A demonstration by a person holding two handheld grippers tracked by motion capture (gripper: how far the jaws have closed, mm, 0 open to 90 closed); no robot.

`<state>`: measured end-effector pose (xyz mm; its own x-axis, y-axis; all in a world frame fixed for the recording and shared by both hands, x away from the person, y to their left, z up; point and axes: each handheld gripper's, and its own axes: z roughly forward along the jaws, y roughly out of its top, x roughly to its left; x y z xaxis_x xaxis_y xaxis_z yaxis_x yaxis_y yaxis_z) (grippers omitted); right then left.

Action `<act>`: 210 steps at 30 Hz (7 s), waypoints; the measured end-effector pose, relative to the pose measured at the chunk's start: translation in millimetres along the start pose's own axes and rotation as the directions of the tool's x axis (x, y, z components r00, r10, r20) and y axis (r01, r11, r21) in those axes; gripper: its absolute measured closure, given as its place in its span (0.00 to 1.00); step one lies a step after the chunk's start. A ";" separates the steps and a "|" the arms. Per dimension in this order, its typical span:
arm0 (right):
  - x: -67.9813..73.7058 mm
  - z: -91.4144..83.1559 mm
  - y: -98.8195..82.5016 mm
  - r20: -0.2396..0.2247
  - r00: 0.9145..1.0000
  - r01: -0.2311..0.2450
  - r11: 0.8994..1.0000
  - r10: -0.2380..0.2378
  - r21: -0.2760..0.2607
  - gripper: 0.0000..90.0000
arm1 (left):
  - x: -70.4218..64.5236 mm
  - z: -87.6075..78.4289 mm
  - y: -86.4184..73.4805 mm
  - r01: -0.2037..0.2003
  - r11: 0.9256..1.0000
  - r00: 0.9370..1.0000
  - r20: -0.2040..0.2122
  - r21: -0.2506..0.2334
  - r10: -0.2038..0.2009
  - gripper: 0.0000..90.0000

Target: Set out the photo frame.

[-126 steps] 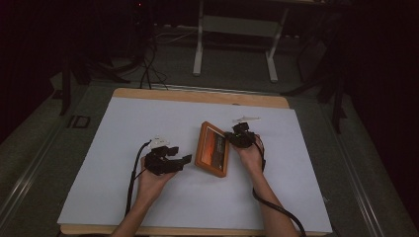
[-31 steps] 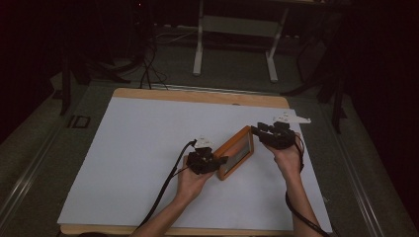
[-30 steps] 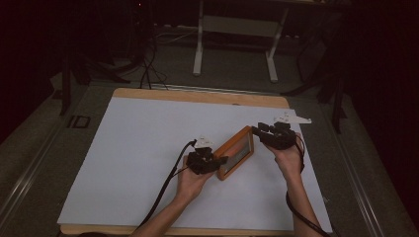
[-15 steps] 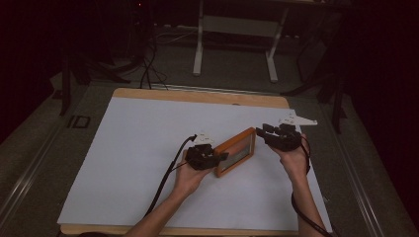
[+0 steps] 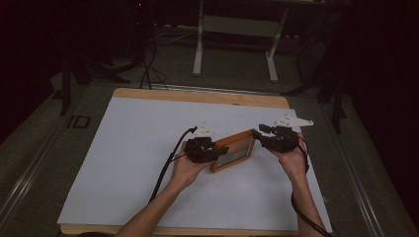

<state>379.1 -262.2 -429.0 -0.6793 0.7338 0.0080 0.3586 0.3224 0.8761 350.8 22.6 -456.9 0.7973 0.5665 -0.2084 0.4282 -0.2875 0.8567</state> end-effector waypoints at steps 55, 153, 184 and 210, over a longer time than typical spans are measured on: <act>33.6 12.7 5.4 -0.340 0.905 0.263 0.964 -0.256 -0.028 0.61 | -4.9 -9.9 64.0 -0.267 0.960 0.954 0.165 0.085 0.251 0.70; 6.3 -21.2 -35.8 -0.268 0.947 0.173 0.984 -0.177 -0.037 0.76 | 34.0 31.5 -4.7 -0.141 0.990 0.973 0.179 -0.030 0.144 0.57; 2.6 -16.8 -40.6 -0.278 0.953 0.122 0.992 -0.121 -0.015 0.74 | 39.4 35.2 -6.5 -0.169 0.985 0.953 0.256 0.017 0.159 0.67; 23.8 10.6 -26.8 -0.329 0.941 0.065 0.997 -0.078 -0.051 0.72 | 50.9 -10.5 -10.2 -0.105 0.994 0.975 0.197 -0.010 0.105 0.68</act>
<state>360.1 -247.1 -457.4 -0.8780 0.4686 0.0978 0.2807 0.3385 0.8981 382.6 62.5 -471.3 0.9059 0.3696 -0.2068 0.3382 -0.3373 0.8786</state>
